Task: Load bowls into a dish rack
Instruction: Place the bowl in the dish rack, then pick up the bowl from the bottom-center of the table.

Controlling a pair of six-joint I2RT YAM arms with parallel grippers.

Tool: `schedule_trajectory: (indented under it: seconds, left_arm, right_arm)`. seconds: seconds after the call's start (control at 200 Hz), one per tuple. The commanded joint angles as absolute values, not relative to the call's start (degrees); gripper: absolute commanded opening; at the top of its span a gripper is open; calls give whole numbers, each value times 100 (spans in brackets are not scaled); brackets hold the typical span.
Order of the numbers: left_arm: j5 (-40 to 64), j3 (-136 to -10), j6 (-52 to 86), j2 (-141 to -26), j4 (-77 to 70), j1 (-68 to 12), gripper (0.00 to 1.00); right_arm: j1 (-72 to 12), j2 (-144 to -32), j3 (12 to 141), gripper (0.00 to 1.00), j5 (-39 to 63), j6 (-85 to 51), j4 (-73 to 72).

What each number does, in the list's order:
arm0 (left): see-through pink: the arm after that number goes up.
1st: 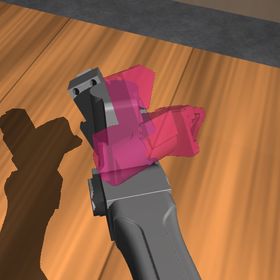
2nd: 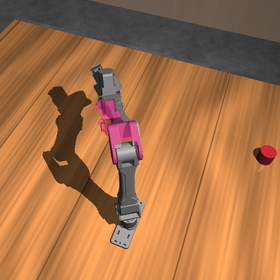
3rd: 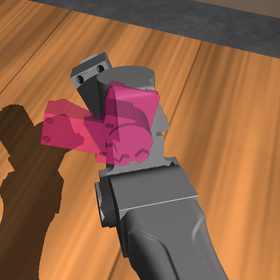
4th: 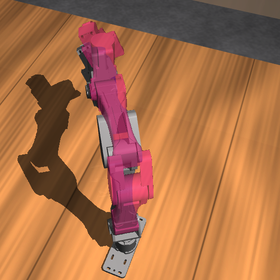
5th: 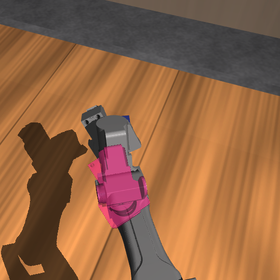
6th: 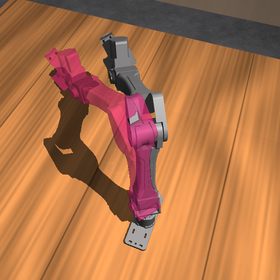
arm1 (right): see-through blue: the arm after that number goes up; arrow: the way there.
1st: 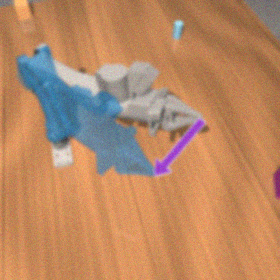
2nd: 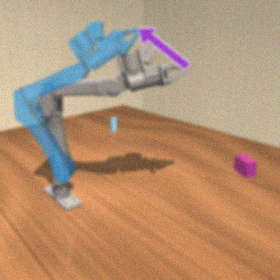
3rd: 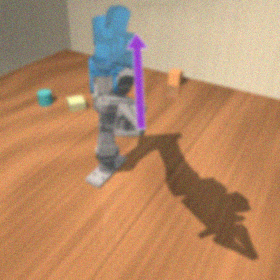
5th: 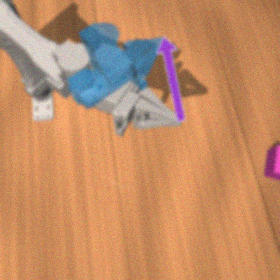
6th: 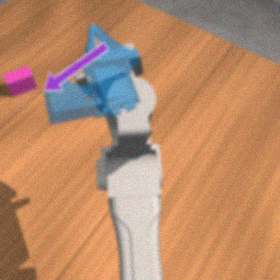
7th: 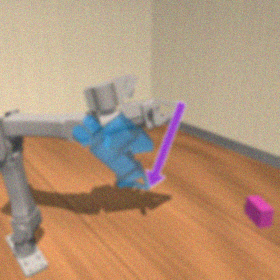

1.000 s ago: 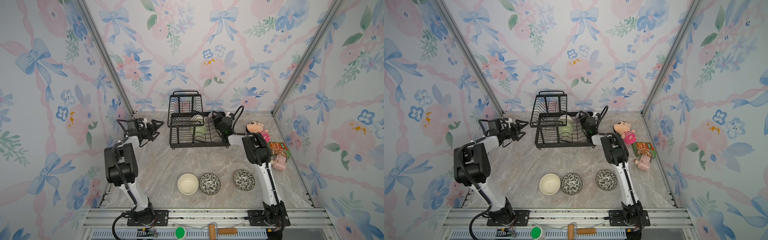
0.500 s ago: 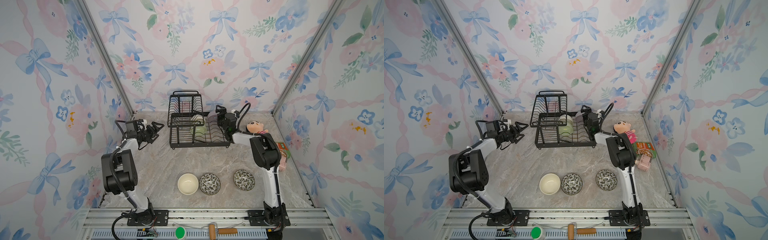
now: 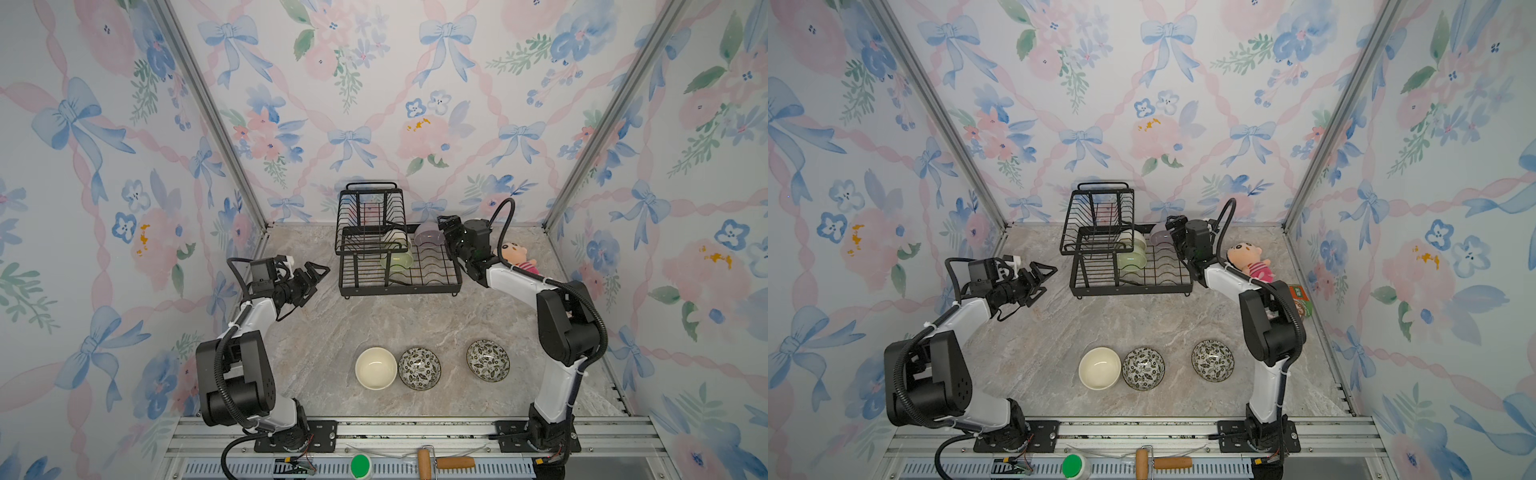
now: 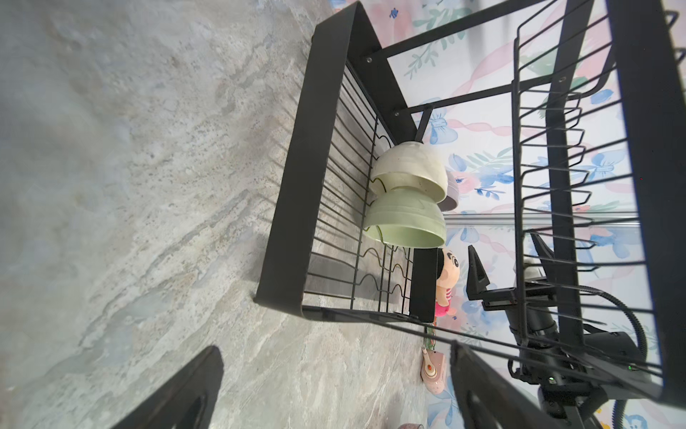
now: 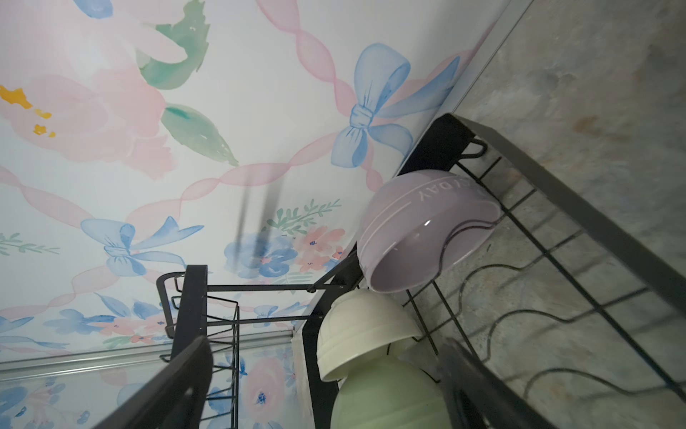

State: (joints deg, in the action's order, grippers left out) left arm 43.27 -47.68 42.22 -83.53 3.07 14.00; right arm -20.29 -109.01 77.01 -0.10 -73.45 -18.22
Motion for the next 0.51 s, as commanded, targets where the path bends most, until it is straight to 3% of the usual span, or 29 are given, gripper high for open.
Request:
schedule_trajectory:
  seconds: [0.0,0.1,0.29,0.5]
  left_arm:
    - [4160,-4494,4097,-7936,579,1311,98]
    - [3891,-4275,4134,-7448,783,1055,98]
    - [3347,-3796,4529,-6557,1050,282,98]
    - [2385,-3723,4924,-5760,1772,-810,98]
  right_arm:
    - [-1907,-10505,7963,96,501,-6451,143]
    - [-1944,-10239,8408,96,388,-5475,1757]
    - [-2211,-9715,8829,96,-994,-4091,4062]
    - [-2544,-9029,8648,96,-1852,-3141,5048]
